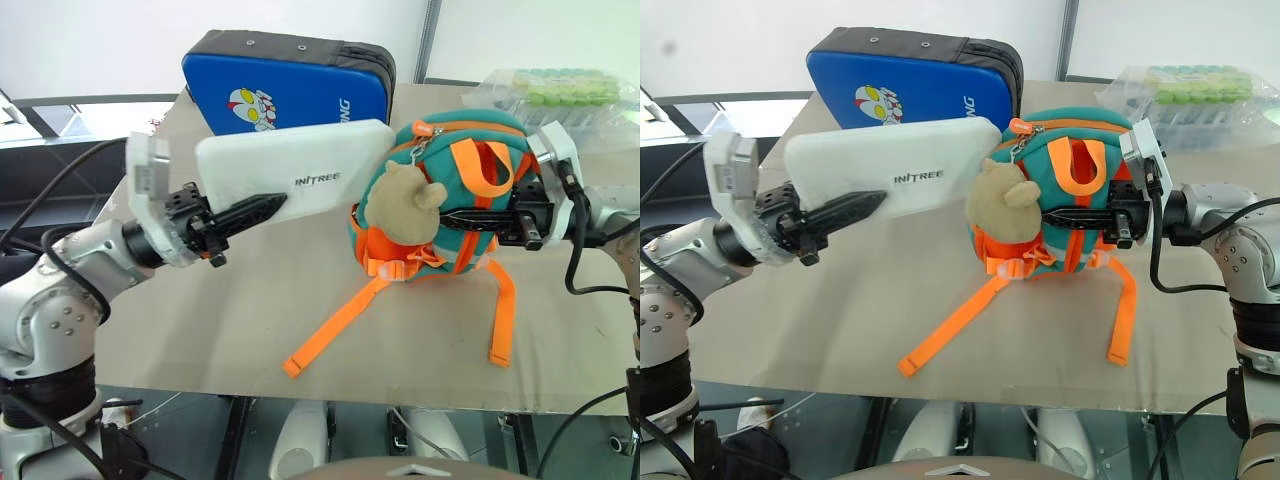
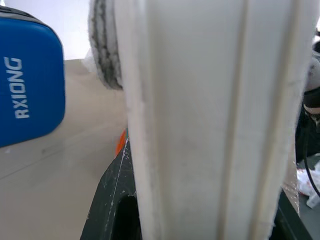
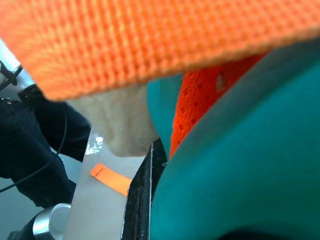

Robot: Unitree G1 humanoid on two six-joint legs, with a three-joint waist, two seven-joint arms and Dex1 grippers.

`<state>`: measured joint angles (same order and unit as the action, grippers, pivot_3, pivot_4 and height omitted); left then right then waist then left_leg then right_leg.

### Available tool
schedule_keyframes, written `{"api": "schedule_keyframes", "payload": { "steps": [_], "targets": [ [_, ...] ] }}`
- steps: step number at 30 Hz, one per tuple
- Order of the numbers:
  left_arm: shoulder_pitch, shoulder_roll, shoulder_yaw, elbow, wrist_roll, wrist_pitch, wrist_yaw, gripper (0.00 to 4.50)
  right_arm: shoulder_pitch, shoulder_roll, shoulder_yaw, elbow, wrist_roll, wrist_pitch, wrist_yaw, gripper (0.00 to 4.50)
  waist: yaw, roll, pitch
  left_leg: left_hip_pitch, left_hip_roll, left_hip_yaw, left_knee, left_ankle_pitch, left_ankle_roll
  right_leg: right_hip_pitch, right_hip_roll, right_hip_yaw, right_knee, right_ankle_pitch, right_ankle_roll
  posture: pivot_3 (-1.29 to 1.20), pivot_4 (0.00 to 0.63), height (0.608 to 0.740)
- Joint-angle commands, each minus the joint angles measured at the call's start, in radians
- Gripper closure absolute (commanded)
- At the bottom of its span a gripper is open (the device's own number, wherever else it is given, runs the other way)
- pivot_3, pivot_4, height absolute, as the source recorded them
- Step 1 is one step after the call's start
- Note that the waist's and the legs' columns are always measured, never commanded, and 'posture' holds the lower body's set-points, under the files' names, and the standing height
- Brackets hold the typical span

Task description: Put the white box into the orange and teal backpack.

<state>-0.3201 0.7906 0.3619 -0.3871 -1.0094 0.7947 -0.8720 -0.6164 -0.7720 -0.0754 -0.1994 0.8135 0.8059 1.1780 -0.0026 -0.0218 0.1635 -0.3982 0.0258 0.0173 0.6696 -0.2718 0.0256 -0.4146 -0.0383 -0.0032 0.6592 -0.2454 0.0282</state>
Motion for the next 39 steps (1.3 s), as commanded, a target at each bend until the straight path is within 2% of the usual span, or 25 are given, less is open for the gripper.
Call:
{"api": "schedule_keyframes", "payload": {
  "steps": [1,3,10,13,18,21,27,28,31,32,35,37,39],
  "targets": [
    [-0.041,0.026,-0.068,-0.036,0.041,-0.052,-0.079,3.40,-0.013,0.003,-0.047,-0.057,0.043,0.008,-0.034,4.48,0.002,0.000,0.000,0.000,0.000,0.000,0.000,0.000,0.000,0.000,0.000,0.000,0.000,0.000,0.000,0.00,0.150,0.740],
    [-0.056,0.034,-0.115,-0.023,0.090,-0.091,-0.130,3.40,-0.013,0.002,-0.051,-0.073,0.059,0.020,-0.048,4.48,0.004,0.000,0.000,0.000,0.000,0.000,0.000,0.000,0.000,0.000,0.000,-0.001,0.000,0.000,0.000,0.00,0.150,0.740],
    [-0.156,0.053,-0.209,0.022,0.100,-0.088,-0.260,3.40,0.003,-0.021,-0.055,-0.110,0.082,0.038,-0.058,4.48,0.014,0.000,0.000,0.000,0.000,0.000,0.000,0.000,0.000,0.000,0.001,-0.002,0.000,0.000,0.000,0.00,0.150,0.740],
    [-0.274,-0.021,-0.332,0.047,0.171,-0.101,-0.242,3.40,0.013,-0.031,-0.066,-0.156,0.145,0.066,-0.036,4.48,0.019,0.000,0.001,-0.001,0.000,0.000,0.000,0.000,0.000,0.000,0.001,-0.003,-0.001,0.000,0.000,0.00,0.150,0.740],
    [-0.356,-0.084,-0.408,0.052,0.210,-0.047,-0.210,3.40,0.029,-0.037,-0.073,-0.197,0.176,0.079,-0.058,4.48,0.007,-0.001,0.002,-0.001,-0.001,0.000,0.001,0.000,0.000,0.000,0.002,-0.001,-0.001,0.000,0.000,0.00,0.150,0.740],
    [-0.435,-0.165,-0.519,0.100,0.332,-0.011,-0.098,3.40,0.042,-0.039,-0.082,-0.217,0.194,0.085,-0.069,4.48,0.013,-0.001,0.002,-0.001,-0.001,-0.001,0.001,0.000,0.000,0.000,0.002,-0.002,0.000,0.000,0.000,0.00,0.150,0.740],
    [-0.551,-0.341,-0.748,0.226,0.535,0.006,-0.014,3.40,0.064,-0.030,-0.082,-0.236,0.214,0.079,-0.096,4.48,0.017,-0.001,0.003,-0.001,-0.003,-0.002,0.002,0.000,0.000,0.001,0.002,-0.002,0.000,0.000,0.000,0.00,0.150,0.740],
    [-0.561,-0.353,-0.799,0.269,0.606,-0.053,-0.018,3.40,0.068,-0.029,-0.086,-0.240,0.217,0.079,-0.107,4.48,0.016,-0.001,0.003,-0.001,-0.003,-0.002,0.002,0.000,0.000,0.001,0.002,-0.002,0.000,0.000,0.000,0.00,0.150,0.740],
    [-0.550,-0.367,-0.843,0.328,0.684,-0.117,-0.035,3.40,0.087,-0.024,-0.099,-0.249,0.213,0.071,-0.146,4.48,0.014,-0.001,0.002,0.000,-0.003,-0.002,0.001,0.000,0.000,0.001,0.003,0.000,0.001,0.000,0.000,0.00,0.150,0.740],
    [-0.537,-0.366,-0.823,0.331,0.688,-0.126,-0.032,2.35,0.095,-0.021,-0.104,-0.250,0.209,0.066,-0.161,4.50,0.015,-0.001,0.002,0.001,-0.003,-0.002,0.001,0.000,0.000,0.000,0.003,-0.001,0.001,0.000,0.000,0.00,0.150,0.740],
    [-0.492,-0.367,-0.667,0.304,0.595,-0.087,-0.023,1.06,0.115,-0.023,-0.105,-0.246,0.177,0.050,-0.204,4.50,0.014,0.000,0.002,0.001,-0.002,-0.003,0.001,0.000,0.000,0.001,0.003,-0.001,0.002,0.000,0.000,0.00,0.150,0.740],
    [-0.458,-0.343,-0.528,0.258,0.458,-0.021,-0.064,0.17,0.127,-0.028,-0.094,-0.230,0.138,0.033,-0.215,4.50,0.012,0.000,0.002,0.001,-0.001,-0.003,0.002,0.000,0.000,0.001,0.003,-0.001,0.003,0.000,0.000,0.00,0.150,0.740],
    [-0.418,-0.298,-0.396,0.204,0.320,0.037,-0.110,0.10,0.133,-0.018,-0.083,-0.210,0.104,0.012,-0.231,4.50,0.003,0.000,0.002,0.001,0.001,-0.003,0.002,0.000,0.000,0.000,0.003,-0.001,0.003,0.000,0.000,0.00,0.150,0.740]
  ]
}}
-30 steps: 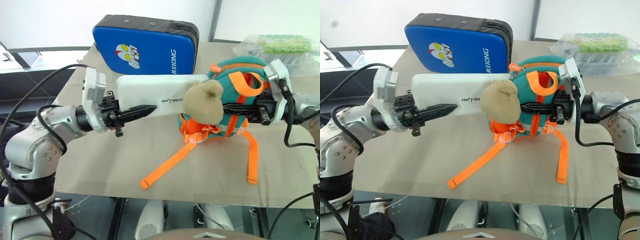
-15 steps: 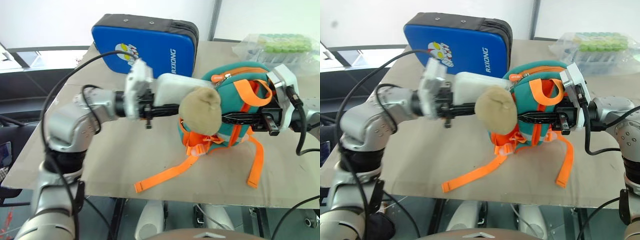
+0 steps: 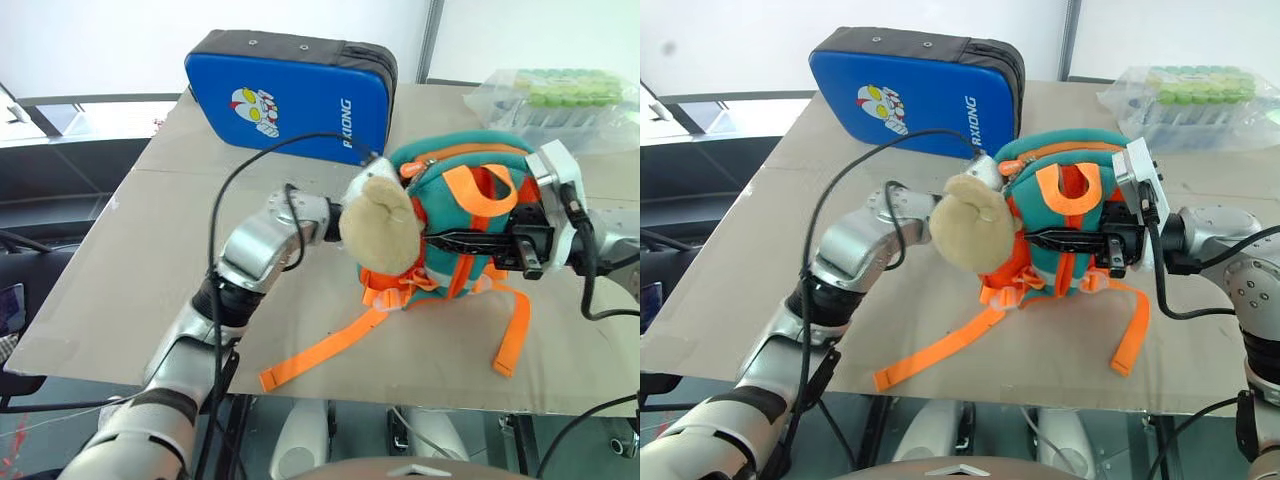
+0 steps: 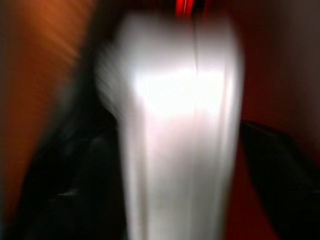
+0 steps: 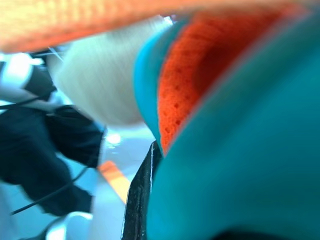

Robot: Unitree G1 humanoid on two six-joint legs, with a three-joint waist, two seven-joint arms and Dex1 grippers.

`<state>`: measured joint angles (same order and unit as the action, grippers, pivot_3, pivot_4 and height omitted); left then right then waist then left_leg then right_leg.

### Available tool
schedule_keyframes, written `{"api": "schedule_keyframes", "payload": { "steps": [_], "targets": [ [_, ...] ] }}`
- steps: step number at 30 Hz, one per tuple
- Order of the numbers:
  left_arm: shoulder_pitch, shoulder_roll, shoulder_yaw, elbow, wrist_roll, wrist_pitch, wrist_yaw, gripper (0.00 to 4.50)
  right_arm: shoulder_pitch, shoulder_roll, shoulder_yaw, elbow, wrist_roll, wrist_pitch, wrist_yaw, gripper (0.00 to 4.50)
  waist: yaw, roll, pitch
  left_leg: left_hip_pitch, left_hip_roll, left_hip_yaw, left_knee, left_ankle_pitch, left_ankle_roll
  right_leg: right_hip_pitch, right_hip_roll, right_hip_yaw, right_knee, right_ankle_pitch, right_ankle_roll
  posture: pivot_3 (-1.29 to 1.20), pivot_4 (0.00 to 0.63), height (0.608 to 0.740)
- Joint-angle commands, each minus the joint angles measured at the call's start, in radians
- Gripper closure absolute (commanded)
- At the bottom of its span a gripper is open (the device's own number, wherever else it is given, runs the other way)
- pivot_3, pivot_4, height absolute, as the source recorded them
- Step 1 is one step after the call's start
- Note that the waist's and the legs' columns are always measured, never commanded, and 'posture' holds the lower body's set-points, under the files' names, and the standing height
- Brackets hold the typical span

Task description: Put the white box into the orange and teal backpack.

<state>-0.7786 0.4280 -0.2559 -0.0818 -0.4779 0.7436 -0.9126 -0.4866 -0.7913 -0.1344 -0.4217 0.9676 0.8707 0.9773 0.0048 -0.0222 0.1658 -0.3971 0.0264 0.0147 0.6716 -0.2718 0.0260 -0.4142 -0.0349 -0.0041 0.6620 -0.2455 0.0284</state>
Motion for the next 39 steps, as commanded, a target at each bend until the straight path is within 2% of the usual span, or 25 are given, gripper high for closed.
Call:
{"api": "schedule_keyframes", "payload": {
  "steps": [1,3,5,8,11,14,20,24,28,32,34,37,39],
  "targets": [
    [0.070,0.112,0.302,-0.126,-0.280,0.131,-0.088,0.10,0.003,0.011,-0.012,0.023,-0.072,-0.068,-0.035,4.50,-0.012,0.000,0.000,0.000,0.000,0.000,0.000,0.000,0.000,0.000,0.000,0.000,0.000,0.000,0.000,0.00,0.150,0.740],
    [0.127,0.202,0.423,-0.167,-0.402,0.219,-0.123,0.10,-0.007,0.031,0.007,0.050,-0.105,-0.090,-0.047,4.50,-0.025,-0.001,0.001,0.000,0.001,0.000,-0.001,0.000,0.000,0.000,0.000,0.000,-0.001,0.000,0.000,0.00,0.150,0.740],
    [0.158,0.248,0.495,-0.184,-0.493,0.282,-0.103,0.10,-0.019,0.046,0.019,0.069,-0.128,-0.108,-0.047,4.50,-0.030,0.000,0.001,0.000,0.002,-0.001,-0.001,0.000,0.000,-0.002,0.001,0.002,0.000,0.000,0.000,0.00,0.150,0.740],
    [0.206,0.288,0.574,-0.216,-0.601,0.352,-0.060,0.10,-0.036,0.065,0.031,0.092,-0.148,-0.123,-0.043,4.50,-0.015,0.000,0.001,0.000,0.001,-0.003,-0.001,0.000,0.000,-0.001,0.001,0.000,0.000,0.000,0.000,0.00,0.150,0.740],
    [0.236,0.278,0.599,-0.270,-0.666,0.367,0.013,0.10,-0.045,0.074,0.037,0.092,-0.150,-0.120,-0.037,4.50,-0.005,0.000,0.001,0.000,-0.002,-0.005,0.001,0.000,0.000,0.001,-0.002,0.000,-0.001,0.000,0.000,0.00,0.150,0.740],
    [0.209,0.197,0.559,-0.291,-0.654,0.334,0.150,0.10,-0.051,0.077,0.036,0.079,-0.136,-0.110,-0.031,4.50,0.006,0.000,0.001,0.000,-0.003,-0.006,0.001,0.000,0.000,0.002,-0.004,0.000,-0.001,0.000,0.000,0.00,0.150,0.740],
    [0.113,0.027,0.523,-0.196,-0.670,0.355,0.396,0.10,-0.044,0.061,0.022,0.046,-0.106,-0.072,-0.036,4.50,0.008,0.000,0.001,-0.001,-0.004,-0.007,0.002,0.000,-0.001,0.002,-0.003,0.000,0.000,0.000,0.000,0.00,0.150,0.740],
    [0.061,-0.071,0.535,-0.109,-0.687,0.366,0.559,0.10,-0.029,0.051,0.006,0.021,-0.090,-0.055,-0.059,4.50,0.008,0.000,0.001,-0.001,-0.004,-0.007,0.001,0.000,-0.001,0.002,-0.003,0.000,-0.001,0.000,0.000,0.00,0.150,0.740],
    [0.016,-0.158,0.584,-0.047,-0.776,0.354,0.687,0.10,-0.010,0.046,-0.013,-0.011,-0.065,-0.035,-0.094,4.50,0.009,0.000,0.001,-0.001,-0.004,-0.008,0.002,0.000,-0.001,0.002,-0.003,0.000,-0.001,0.000,0.000,0.00,0.150,0.740],
    [-0.012,-0.194,0.628,-0.002,-0.936,0.366,0.796,0.10,-0.002,0.042,-0.017,-0.018,-0.056,-0.030,-0.111,4.50,0.007,0.000,0.001,-0.001,-0.004,-0.008,0.002,0.000,-0.001,0.002,-0.003,0.000,-0.001,0.000,0.000,0.00,0.150,0.740],
    [-0.011,-0.182,0.609,0.011,-0.926,0.375,0.824,0.10,-0.002,0.041,-0.017,-0.017,-0.055,-0.031,-0.116,4.50,0.007,0.000,0.001,-0.001,-0.004,-0.008,0.002,0.000,-0.001,0.002,-0.003,0.000,-0.001,0.000,0.000,0.00,0.150,0.740],
    [-0.013,-0.190,0.578,0.018,-0.913,0.365,0.834,0.95,-0.003,0.042,-0.016,-0.012,-0.053,-0.034,-0.121,4.50,0.007,0.000,0.001,-0.001,-0.004,-0.007,0.002,0.001,-0.001,0.002,-0.003,0.000,0.000,0.000,0.000,0.00,0.150,0.740],
    [-0.019,-0.202,0.568,0.020,-0.916,0.356,0.847,1.90,-0.003,0.042,-0.016,-0.008,-0.052,-0.035,-0.123,4.50,0.009,0.000,0.001,-0.001,-0.004,-0.007,0.002,0.001,-0.002,0.002,-0.003,0.000,0.000,0.000,0.000,0.00,0.150,0.740]
  ]
}}
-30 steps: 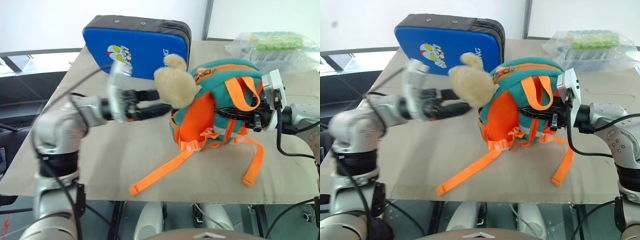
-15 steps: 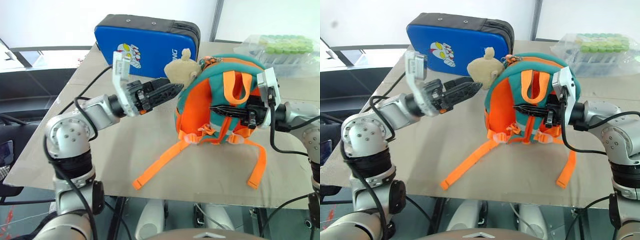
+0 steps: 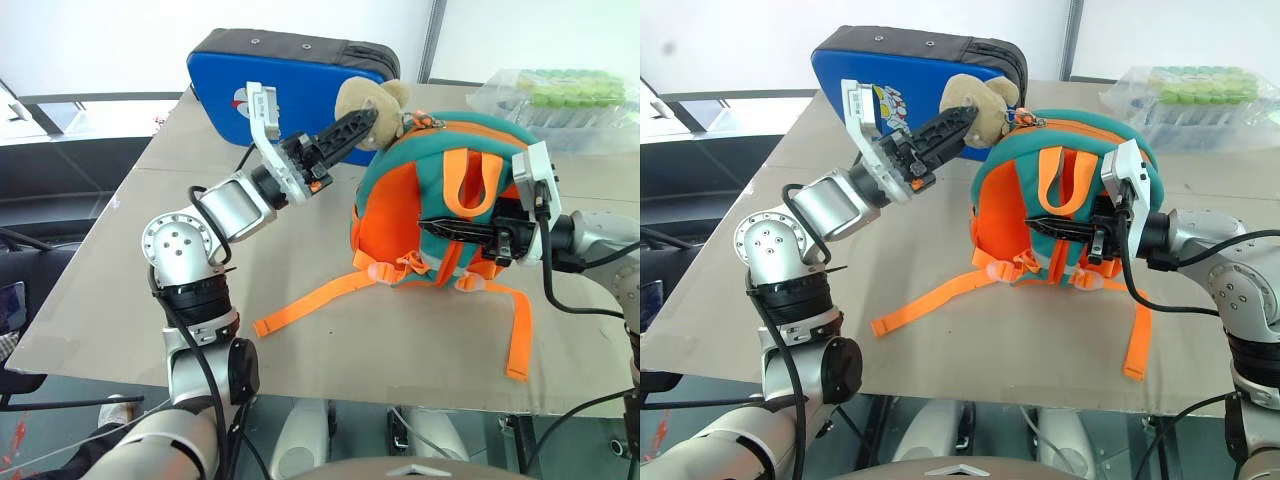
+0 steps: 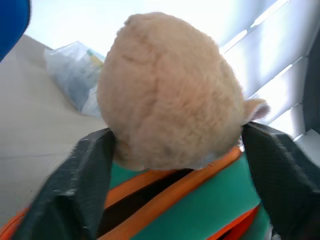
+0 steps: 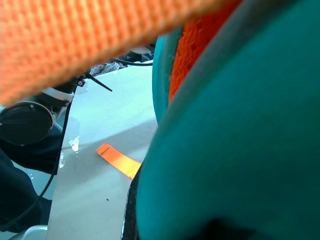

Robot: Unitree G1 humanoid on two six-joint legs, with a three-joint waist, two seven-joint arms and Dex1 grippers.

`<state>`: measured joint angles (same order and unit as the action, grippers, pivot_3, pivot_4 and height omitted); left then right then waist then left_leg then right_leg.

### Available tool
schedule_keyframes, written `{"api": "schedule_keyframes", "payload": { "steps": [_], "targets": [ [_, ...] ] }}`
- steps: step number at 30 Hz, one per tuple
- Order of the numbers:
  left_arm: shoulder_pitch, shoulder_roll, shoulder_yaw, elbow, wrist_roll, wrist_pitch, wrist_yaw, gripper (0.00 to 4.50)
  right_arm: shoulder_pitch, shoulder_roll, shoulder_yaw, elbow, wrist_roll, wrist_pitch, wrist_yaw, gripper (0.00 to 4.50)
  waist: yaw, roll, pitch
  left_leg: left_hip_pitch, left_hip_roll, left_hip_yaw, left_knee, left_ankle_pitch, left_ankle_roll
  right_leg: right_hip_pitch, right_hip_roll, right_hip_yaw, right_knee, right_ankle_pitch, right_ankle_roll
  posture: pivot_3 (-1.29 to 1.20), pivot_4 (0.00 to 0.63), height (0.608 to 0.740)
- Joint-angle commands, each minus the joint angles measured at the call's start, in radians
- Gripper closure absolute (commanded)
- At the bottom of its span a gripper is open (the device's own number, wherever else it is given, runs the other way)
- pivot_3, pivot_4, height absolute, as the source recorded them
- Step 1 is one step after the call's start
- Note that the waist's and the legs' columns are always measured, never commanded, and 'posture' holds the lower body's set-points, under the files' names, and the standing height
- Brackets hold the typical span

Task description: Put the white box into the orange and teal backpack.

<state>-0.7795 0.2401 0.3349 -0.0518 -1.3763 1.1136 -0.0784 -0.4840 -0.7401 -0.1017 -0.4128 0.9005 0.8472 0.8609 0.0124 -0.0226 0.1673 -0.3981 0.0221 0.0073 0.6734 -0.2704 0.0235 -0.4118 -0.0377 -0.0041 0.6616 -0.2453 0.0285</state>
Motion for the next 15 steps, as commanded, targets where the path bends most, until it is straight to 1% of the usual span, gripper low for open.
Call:
{"api": "schedule_keyframes", "payload": {
  "steps": [1,2,4,6,7,10,12,15],
  "targets": [
    [-0.020,-0.018,-0.025,-0.009,-0.018,-0.018,0.017,2.37,-0.005,-0.009,-0.048,-0.016,0.016,-0.012,-0.008,4.50,0.002,0.000,0.000,0.000,0.000,0.000,0.000,0.001,-0.001,0.000,0.000,0.000,0.000,0.000,0.000,0.00,0.150,0.740],
    [-0.019,-0.019,-0.026,-0.009,-0.019,-0.021,0.019,2.91,-0.005,-0.008,-0.050,-0.015,0.019,-0.011,-0.011,4.50,0.002,0.000,0.000,0.000,0.000,0.000,0.000,0.001,-0.003,0.000,0.000,0.000,0.000,0.000,0.000,0.00,0.150,0.740],
    [-0.017,-0.018,-0.029,-0.007,-0.015,-0.030,0.017,3.81,-0.004,-0.005,-0.053,-0.012,0.021,-0.012,-0.017,4.50,0.001,0.000,0.000,0.000,0.000,0.000,0.000,0.002,-0.003,0.000,0.000,0.000,0.000,0.000,0.000,0.00,0.150,0.740],
    [-0.014,-0.014,-0.031,-0.012,-0.002,-0.045,0.005,4.45,-0.005,0.000,-0.059,-0.009,0.025,-0.012,-0.028,4.50,0.002,0.000,0.000,0.000,0.000,0.000,0.000,0.002,-0.003,0.000,0.000,0.000,0.000,0.000,0.000,0.00,0.150,0.740],
    [-0.011,-0.012,-0.030,-0.019,0.007,-0.059,-0.009,4.45,-0.008,0.007,-0.064,-0.007,0.030,-0.010,-0.040,4.50,0.002,0.000,0.000,0.000,0.000,0.000,0.000,0.002,-0.003,0.000,0.000,0.000,0.000,0.000,0.000,0.00,0.150,0.740],
    [0.009,0.016,-0.044,-0.074,0.088,-0.140,-0.123,4.45,-0.034,0.064,-0.094,0.019,0.059,-0.007,-0.118,4.50,-0.001,0.000,0.000,0.000,0.000,0.000,0.000,0.002,-0.003,0.000,0.000,0.000,0.000,0.000,0.000,0.00,0.150,0.740],
    [0.010,0.011,-0.004,-0.081,0.074,-0.190,-0.139,4.45,-0.075,0.124,-0.131,0.062,0.087,-0.014,-0.204,4.50,-0.004,0.000,0.000,0.001,-0.001,0.002,0.000,0.002,-0.003,0.000,0.001,0.000,0.000,0.000,0.000,0.00,0.150,0.740],
    [0.034,0.048,0.057,-0.082,0.066,-0.235,-0.140,4.45,-0.148,0.214,-0.210,0.152,0.111,-0.043,-0.358,4.50,-0.011,0.000,0.000,0.001,0.000,0.003,0.000,0.002,-0.003,-0.001,0.001,0.001,0.001,0.000,0.000,0.00,0.150,0.740]
  ]
}}
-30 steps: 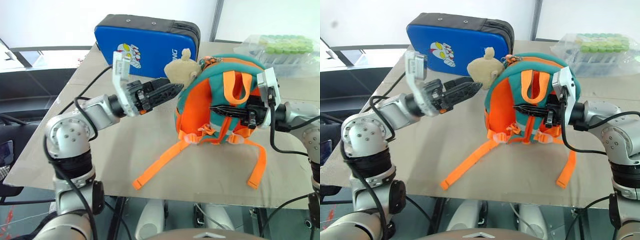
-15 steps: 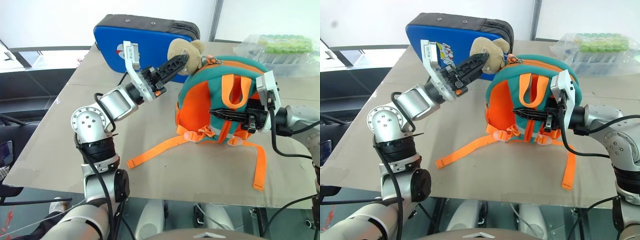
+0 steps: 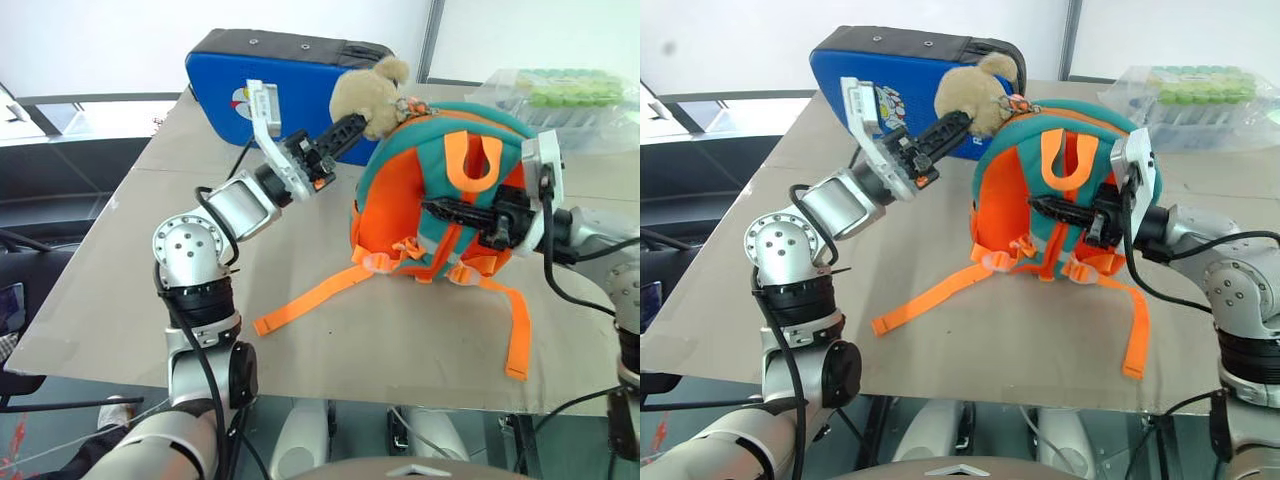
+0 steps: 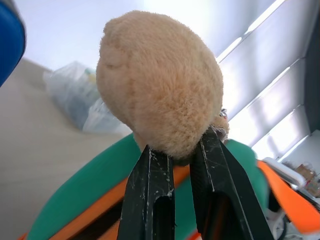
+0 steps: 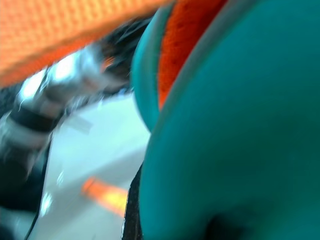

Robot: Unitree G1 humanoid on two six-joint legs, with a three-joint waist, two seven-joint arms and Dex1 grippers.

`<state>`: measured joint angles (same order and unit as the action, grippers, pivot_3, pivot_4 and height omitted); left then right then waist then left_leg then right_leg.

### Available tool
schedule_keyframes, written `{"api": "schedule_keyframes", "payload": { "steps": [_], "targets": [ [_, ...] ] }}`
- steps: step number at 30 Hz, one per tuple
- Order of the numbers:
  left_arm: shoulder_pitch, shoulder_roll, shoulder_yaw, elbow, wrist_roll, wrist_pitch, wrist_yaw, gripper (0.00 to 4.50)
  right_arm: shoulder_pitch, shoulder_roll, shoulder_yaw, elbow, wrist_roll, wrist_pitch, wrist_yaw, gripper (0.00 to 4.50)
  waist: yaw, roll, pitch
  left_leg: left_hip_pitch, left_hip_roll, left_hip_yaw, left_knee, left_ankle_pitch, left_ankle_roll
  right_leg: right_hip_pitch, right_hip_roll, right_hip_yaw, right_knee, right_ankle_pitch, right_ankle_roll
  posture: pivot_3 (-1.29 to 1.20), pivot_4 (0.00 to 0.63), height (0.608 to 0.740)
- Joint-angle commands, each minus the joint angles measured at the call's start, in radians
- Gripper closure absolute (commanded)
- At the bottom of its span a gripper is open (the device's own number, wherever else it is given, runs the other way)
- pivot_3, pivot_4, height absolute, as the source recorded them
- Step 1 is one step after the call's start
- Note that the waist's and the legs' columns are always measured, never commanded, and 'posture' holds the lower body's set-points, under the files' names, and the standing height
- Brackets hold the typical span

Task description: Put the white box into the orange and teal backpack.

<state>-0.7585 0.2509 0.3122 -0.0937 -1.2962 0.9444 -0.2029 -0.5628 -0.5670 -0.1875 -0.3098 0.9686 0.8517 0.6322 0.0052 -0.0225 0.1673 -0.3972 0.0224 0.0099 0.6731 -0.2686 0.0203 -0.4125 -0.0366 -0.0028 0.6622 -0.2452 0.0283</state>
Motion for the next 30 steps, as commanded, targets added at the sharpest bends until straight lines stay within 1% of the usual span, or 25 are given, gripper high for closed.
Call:
{"api": "schedule_keyframes", "payload": {
  "steps": [1,3,6,8,12,13,15,17,20,22,24,25,29,30],
  "targets": [
    [0.033,0.052,0.102,-0.041,-0.021,-0.074,-0.007,4.45,-0.087,0.064,-0.150,0.078,0.042,-0.061,-0.172,4.50,-0.005,0.000,0.000,0.000,0.000,0.000,0.000,0.000,0.000,0.000,0.000,0.000,0.000,0.000,0.000,0.00,0.150,0.740],
    [0.126,0.087,0.143,-0.049,-0.030,-0.070,-0.010,4.45,-0.124,0.105,-0.199,0.153,0.026,-0.108,-0.242,4.50,-0.014,0.000,0.000,0.000,0.000,0.000,-0.001,0.000,0.000,0.000,0.000,0.001,0.000,0.000,0.000,0.00,0.150,0.740],
    [0.319,0.101,0.162,-0.054,0.015,-0.068,0.024,4.45,-0.172,0.147,-0.231,0.236,-0.007,-0.167,-0.325,4.50,-0.021,0.000,0.000,0.000,0.001,0.001,-0.003,0.000,0.000,-0.002,0.000,0.003,-0.001,0.000,0.000,0.00,0.150,0.740],
    [0.413,0.093,0.144,-0.058,0.066,-0.080,0.068,4.45,-0.194,0.157,-0.238,0.273,-0.028,-0.203,-0.353,4.50,-0.018,0.000,0.000,-0.001,0.001,0.003,-0.003,0.000,0.000,-0.003,-0.001,0.005,-0.001,0.000,0.000,0.00,0.150,0.740],
    [0.519,0.055,0.053,-0.036,0.203,-0.088,0.180,4.45,-0.224,0.163,-0.259,0.308,-0.035,-0.243,-0.377,4.50,0.007,0.000,0.000,-0.002,0.000,0.002,-0.002,-0.001,0.001,-0.003,-0.002,0.003,-0.001,0.000,0.000,0.00,0.150,0.740],
    [0.528,0.046,0.040,-0.032,0.223,-0.094,0.194,4.45,-0.229,0.164,-0.263,0.311,-0.031,-0.244,-0.379,4.50,0.010,0.000,0.000,-0.001,0.000,0.002,-0.002,-0.003,0.005,-0.002,-0.003,0.003,-0.001,0.000,0.000,0.00,0.150,0.740],
    [0.522,0.000,-0.015,-0.012,0.288,-0.148,0.187,4.45,-0.213,0.138,-0.240,0.289,-0.046,-0.235,-0.338,4.50,0.012,0.000,0.000,0.000,-0.001,0.001,-0.001,-0.003,0.005,0.000,-0.003,0.003,-0.001,0.001,0.001,0.00,0.150,0.740],
    [0.488,-0.039,-0.068,-0.017,0.340,-0.221,0.133,4.45,-0.172,0.097,-0.183,0.235,-0.092,-0.228,-0.270,4.50,0.017,0.000,0.000,0.000,-0.002,0.001,-0.001,-0.003,0.005,0.000,-0.003,0.002,-0.001,0.001,0.001,0.00,0.150,0.740],
    [0.410,-0.070,-0.118,-0.021,0.392,-0.310,0.044,4.45,-0.097,0.045,-0.109,0.157,-0.164,-0.235,-0.196,4.50,0.018,0.000,0.000,-0.002,-0.002,0.001,-0.001,-0.003,0.005,0.000,-0.003,0.000,-0.002,0.001,0.001,0.00,0.150,0.740],
    [0.365,-0.067,-0.148,-0.001,0.432,-0.340,-0.012,4.45,-0.041,0.004,-0.058,0.114,-0.226,-0.258,-0.143,4.50,0.015,0.000,0.000,-0.002,-0.002,0.002,-0.002,-0.003,0.005,0.000,-0.002,0.000,-0.003,0.001,0.001,0.00,0.150,0.740],
    [0.339,-0.030,-0.211,0.017,0.501,-0.347,-0.095,4.45,0.037,-0.057,0.006,0.077,-0.310,-0.306,-0.062,4.50,0.010,0.000,0.000,-0.002,-0.001,0.003,-0.002,-0.003,0.005,0.000,-0.002,0.000,-0.003,0.001,0.001,0.00,0.150,0.740],
    [0.334,-0.005,-0.243,0.023,0.540,-0.354,-0.133,4.45,0.066,-0.073,0.018,0.067,-0.341,-0.327,-0.049,4.50,0.008,0.000,0.000,-0.001,-0.002,0.004,-0.002,-0.003,0.005,0.000,-0.001,-0.001,-0.003,0.001,0.001,0.00,0.150,0.740],
    [0.349,0.076,-0.316,0.027,0.632,-0.376,-0.271,4.50,0.158,-0.110,0.003,0.027,-0.375,-0.360,0.000,3.07,0.004,0.000,0.000,0.001,0.000,0.004,-0.002,-0.003,0.005,0.000,0.000,0.002,-0.002,0.001,0.001,0.00,0.150,0.740],
    [0.355,0.090,-0.320,0.026,0.638,-0.375,-0.295,3.58,0.182,-0.124,-0.005,0.012,-0.374,-0.360,0.018,2.63,0.005,0.000,0.000,0.001,-0.001,0.003,-0.002,-0.003,0.005,0.000,0.000,0.001,-0.002,0.001,0.001,0.00,0.150,0.740]
  ]
}}
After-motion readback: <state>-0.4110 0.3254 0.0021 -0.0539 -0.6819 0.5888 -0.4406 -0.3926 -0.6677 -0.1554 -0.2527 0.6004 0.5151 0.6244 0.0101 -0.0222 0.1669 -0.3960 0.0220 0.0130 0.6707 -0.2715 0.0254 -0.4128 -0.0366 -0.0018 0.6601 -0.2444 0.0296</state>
